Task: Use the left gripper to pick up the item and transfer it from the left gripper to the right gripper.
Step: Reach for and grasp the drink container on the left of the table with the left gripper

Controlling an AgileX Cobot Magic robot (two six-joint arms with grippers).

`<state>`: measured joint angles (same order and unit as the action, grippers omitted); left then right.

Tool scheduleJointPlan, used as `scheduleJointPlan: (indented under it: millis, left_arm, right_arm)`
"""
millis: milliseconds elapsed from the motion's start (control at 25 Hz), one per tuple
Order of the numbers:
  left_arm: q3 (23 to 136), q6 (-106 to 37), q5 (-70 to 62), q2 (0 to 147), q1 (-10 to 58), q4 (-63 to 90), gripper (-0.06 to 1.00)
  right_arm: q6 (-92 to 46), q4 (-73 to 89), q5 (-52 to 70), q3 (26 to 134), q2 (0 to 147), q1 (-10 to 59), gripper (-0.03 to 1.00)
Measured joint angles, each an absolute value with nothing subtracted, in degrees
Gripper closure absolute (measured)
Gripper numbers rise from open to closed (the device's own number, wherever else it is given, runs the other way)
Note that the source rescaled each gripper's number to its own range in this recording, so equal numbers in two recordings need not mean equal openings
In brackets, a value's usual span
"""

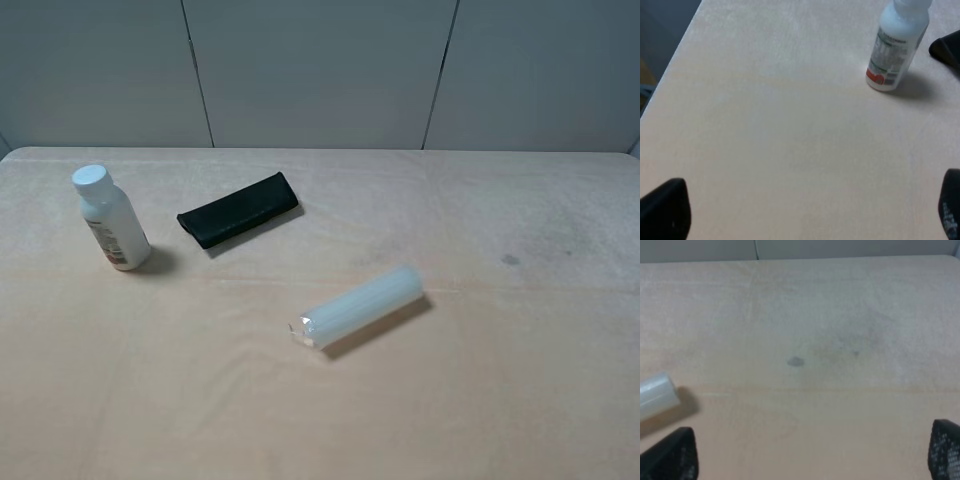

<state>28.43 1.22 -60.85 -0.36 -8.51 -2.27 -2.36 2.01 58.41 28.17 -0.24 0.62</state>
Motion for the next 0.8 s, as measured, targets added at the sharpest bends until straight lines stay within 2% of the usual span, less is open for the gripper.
scheduleJointPlan:
  millis: [800]
  left_arm:
    - [28.4, 1.2, -60.8, -0.4, -8.5, -2.2, -0.04]
  right_arm:
    - [-2.4, 2.0, 58.4, 28.2, -0.2, 0.6, -0.03]
